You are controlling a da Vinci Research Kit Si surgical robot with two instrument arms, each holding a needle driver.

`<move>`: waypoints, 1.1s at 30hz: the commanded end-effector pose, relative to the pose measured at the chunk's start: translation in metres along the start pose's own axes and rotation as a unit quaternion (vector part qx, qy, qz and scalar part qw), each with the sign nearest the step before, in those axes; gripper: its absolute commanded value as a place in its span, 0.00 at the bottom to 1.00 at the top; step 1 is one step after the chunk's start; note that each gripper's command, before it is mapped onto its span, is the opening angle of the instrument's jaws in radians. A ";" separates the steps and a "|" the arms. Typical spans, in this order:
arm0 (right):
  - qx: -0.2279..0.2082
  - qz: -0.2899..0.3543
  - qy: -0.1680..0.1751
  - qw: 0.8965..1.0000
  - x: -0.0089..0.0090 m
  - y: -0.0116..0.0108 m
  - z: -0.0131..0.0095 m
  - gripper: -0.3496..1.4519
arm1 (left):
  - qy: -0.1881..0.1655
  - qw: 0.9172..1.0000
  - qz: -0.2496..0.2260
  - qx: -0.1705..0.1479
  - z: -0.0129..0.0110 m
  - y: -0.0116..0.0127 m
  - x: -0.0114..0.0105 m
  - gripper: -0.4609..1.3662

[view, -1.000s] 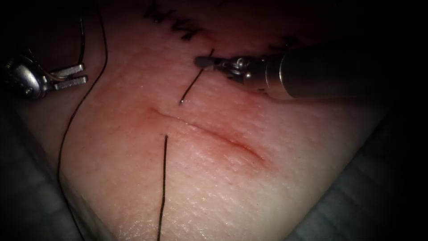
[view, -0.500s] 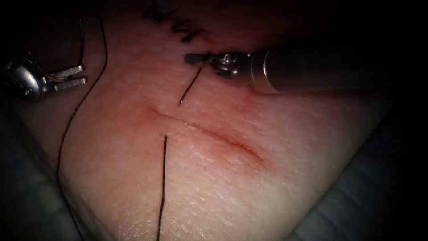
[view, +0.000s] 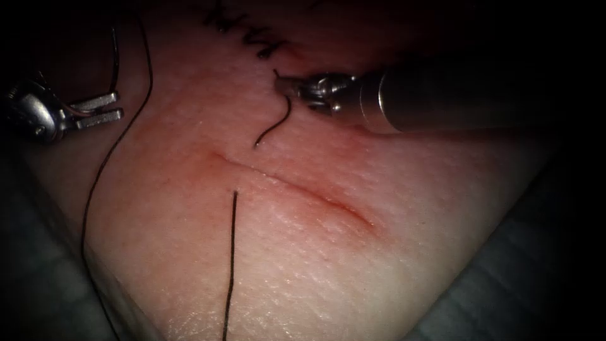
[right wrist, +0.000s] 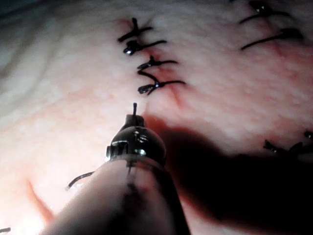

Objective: Wound Closure
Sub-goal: Adjust the suture tail with the right gripper

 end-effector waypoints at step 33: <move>0.256 -0.152 0.227 0.927 -0.0006 -0.0049 -0.0073 0.00 | 0.002 1.000 -0.004 -0.002 0.0002 0.0002 0.0000 0.06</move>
